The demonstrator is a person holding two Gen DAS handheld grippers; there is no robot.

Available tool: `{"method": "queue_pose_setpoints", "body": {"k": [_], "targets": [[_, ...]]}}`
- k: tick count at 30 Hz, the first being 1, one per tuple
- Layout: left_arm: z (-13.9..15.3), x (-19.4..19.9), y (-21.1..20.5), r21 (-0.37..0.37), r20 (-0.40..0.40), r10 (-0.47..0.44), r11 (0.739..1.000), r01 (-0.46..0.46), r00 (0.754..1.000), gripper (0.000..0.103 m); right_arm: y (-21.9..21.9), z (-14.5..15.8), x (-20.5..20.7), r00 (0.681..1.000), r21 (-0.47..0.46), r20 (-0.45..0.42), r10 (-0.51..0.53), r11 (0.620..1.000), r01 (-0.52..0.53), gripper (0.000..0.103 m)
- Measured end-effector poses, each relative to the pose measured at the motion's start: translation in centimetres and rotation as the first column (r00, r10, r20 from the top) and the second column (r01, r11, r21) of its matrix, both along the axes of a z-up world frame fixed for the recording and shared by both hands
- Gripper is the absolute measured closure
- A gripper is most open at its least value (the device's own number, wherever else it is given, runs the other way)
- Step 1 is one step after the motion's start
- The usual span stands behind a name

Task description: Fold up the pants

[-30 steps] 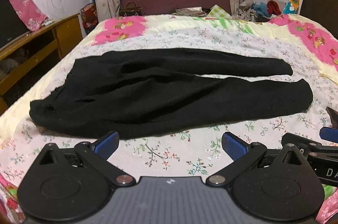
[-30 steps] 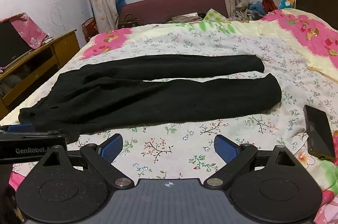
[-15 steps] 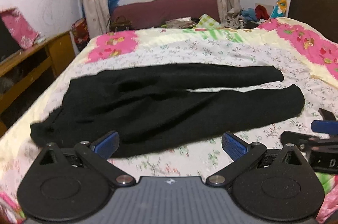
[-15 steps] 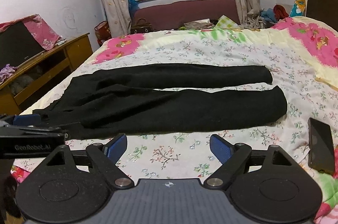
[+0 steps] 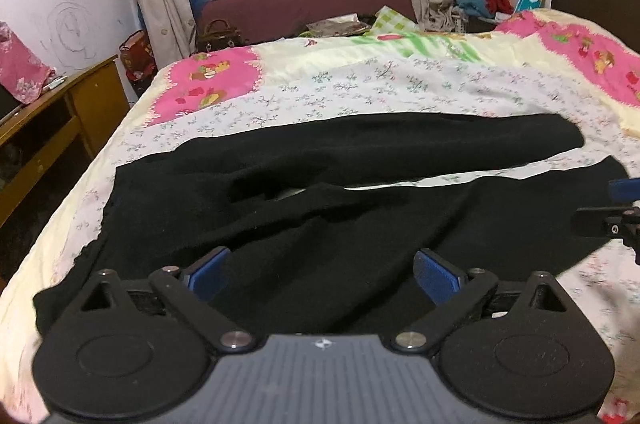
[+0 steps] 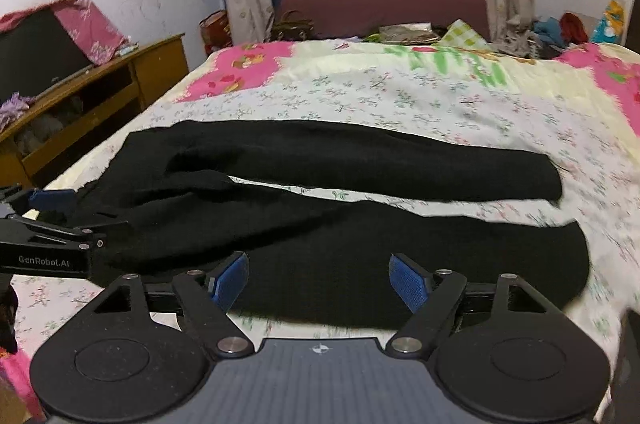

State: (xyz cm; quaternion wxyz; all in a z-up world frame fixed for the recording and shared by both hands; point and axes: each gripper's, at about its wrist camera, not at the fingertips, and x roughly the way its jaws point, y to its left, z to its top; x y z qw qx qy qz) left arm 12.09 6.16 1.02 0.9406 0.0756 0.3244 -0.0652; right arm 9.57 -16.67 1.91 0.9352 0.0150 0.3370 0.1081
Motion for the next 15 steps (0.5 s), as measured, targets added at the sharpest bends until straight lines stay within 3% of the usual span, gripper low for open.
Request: {"method": "queue_pose_setpoints", "body": {"k": [10,15], "targets": [[-2.9,5.7,-0.7,0.0,-0.027,-0.063,0.998,0.064,0.998,0.0,1.5,-3.2,5.3,0.995,0.013,-0.051,0.083,0.997,-0.082,0.037],[-2.9,8.6,-0.7,0.027,-0.011,-0.121,0.992,0.121,0.993,0.0,1.7,-3.5,8.0,0.989,-0.023,-0.056,0.135,0.99,-0.137,0.038]]}}
